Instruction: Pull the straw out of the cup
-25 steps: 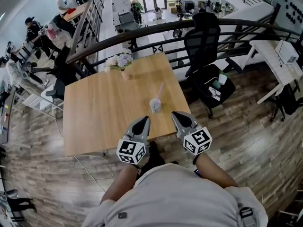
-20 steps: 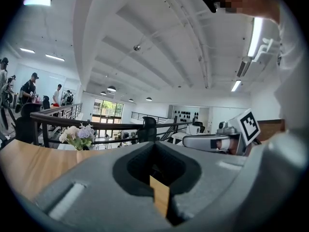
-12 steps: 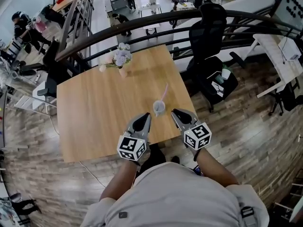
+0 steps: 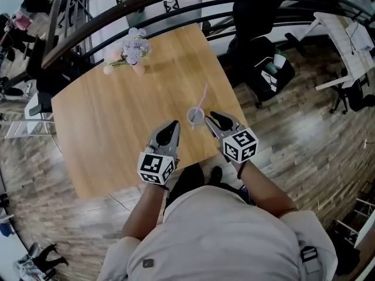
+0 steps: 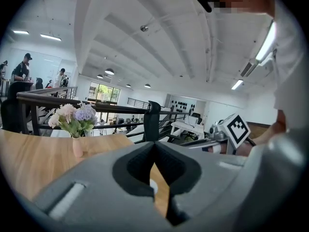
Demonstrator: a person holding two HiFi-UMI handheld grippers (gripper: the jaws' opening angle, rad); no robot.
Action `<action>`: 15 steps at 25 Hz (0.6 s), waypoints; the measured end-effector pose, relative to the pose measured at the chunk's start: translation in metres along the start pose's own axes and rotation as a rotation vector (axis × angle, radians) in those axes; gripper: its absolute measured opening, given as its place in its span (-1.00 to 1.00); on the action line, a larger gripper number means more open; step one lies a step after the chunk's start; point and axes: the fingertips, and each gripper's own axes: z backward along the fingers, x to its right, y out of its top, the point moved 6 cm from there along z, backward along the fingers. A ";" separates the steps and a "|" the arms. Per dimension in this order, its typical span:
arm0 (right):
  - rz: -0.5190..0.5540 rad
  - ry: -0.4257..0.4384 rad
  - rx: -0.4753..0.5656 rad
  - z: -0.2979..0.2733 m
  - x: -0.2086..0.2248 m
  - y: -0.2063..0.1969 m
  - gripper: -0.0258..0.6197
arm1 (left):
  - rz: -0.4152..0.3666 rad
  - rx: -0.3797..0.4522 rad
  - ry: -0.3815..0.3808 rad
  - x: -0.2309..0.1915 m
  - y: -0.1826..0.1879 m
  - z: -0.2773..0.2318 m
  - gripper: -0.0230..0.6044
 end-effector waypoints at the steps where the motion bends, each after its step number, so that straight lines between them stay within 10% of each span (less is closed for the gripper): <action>1: -0.011 -0.007 -0.010 -0.005 0.004 -0.004 -0.58 | 0.002 -0.011 -0.007 -0.004 -0.004 -0.004 -0.91; 15: -0.161 -0.074 -0.140 -0.069 0.064 -0.059 -0.51 | 0.035 -0.131 -0.064 -0.050 -0.045 -0.060 -0.91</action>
